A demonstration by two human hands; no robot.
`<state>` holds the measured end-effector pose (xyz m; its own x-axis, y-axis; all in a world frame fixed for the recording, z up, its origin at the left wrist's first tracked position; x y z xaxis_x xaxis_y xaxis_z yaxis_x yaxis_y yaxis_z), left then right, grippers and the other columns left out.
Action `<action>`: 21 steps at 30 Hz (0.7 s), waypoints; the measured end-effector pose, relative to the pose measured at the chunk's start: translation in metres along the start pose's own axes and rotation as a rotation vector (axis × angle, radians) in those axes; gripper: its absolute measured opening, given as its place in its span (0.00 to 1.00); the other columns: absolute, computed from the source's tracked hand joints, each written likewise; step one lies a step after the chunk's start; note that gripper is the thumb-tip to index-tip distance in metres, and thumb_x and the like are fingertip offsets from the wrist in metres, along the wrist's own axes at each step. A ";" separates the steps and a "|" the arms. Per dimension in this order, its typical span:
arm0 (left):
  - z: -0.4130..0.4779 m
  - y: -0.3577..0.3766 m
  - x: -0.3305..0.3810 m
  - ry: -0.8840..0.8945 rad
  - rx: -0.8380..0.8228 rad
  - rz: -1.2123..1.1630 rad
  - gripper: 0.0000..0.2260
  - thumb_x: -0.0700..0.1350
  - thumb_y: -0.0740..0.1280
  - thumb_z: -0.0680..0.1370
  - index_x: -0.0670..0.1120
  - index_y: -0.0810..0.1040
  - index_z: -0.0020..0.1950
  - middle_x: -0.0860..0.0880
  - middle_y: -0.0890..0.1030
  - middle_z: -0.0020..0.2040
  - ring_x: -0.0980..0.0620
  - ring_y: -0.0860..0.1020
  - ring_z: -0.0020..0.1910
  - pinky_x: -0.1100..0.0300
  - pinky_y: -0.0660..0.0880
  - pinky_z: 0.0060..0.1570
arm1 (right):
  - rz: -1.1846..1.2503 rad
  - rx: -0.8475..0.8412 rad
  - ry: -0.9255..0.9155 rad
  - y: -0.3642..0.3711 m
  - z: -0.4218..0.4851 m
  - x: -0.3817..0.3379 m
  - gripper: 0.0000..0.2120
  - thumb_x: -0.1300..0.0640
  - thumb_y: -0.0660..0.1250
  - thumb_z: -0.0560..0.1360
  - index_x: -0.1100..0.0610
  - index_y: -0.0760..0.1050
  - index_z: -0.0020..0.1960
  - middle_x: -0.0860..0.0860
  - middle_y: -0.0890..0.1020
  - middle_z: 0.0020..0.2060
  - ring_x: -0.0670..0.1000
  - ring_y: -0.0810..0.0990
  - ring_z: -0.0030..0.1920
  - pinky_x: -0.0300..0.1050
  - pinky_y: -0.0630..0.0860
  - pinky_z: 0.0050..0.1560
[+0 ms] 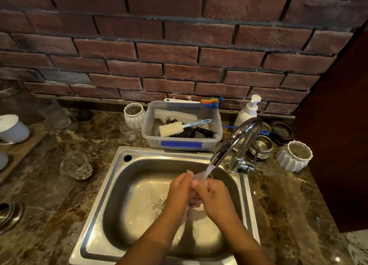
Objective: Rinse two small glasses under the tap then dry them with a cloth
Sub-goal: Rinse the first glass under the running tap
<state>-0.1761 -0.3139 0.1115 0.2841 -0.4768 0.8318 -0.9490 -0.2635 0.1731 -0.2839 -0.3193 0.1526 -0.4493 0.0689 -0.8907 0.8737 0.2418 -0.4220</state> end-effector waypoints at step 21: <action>0.008 -0.014 0.010 -0.445 -0.150 -0.213 0.13 0.51 0.67 0.80 0.42 0.82 0.52 0.44 0.83 0.43 0.50 0.79 0.35 0.59 0.76 0.32 | -0.318 -0.243 -0.157 -0.006 0.004 -0.004 0.08 0.50 0.66 0.78 0.49 0.84 0.46 0.46 0.86 0.39 0.43 0.82 0.41 0.45 0.80 0.46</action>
<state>-0.1590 -0.3215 0.1133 0.4730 -0.7450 0.4702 -0.8635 -0.2862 0.4152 -0.2865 -0.3251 0.1585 -0.6393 -0.1897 -0.7452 0.6184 0.4491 -0.6449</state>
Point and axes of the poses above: each hand's wrist, its own z-axis towards the middle knuckle, its own y-axis out of the palm, x = y × z, the point moved 2 cm from there along z, towards the middle knuckle
